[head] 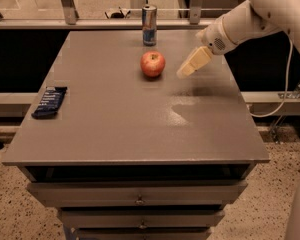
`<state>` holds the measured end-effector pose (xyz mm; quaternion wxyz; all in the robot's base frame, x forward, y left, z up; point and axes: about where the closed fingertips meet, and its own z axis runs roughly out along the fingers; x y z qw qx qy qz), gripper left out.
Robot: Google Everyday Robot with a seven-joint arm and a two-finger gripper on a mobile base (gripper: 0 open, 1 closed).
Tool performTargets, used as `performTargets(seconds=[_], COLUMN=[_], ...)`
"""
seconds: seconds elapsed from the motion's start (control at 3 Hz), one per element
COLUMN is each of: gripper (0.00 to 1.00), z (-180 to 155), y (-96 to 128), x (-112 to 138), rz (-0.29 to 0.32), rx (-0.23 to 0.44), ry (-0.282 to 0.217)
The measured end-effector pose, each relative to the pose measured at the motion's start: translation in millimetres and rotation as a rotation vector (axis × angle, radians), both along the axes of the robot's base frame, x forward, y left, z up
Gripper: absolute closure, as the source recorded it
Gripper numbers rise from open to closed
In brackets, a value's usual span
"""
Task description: Move apple near rxbar blueberry
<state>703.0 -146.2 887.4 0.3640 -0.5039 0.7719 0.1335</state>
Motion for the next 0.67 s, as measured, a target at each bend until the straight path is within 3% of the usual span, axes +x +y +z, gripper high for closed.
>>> performTargets(seconds=[0.67], gripper=[0.0], z=[-21.9], y=[59.9], x=[26.7], rz=[0.04], rx=[0.15], ry=[0.003])
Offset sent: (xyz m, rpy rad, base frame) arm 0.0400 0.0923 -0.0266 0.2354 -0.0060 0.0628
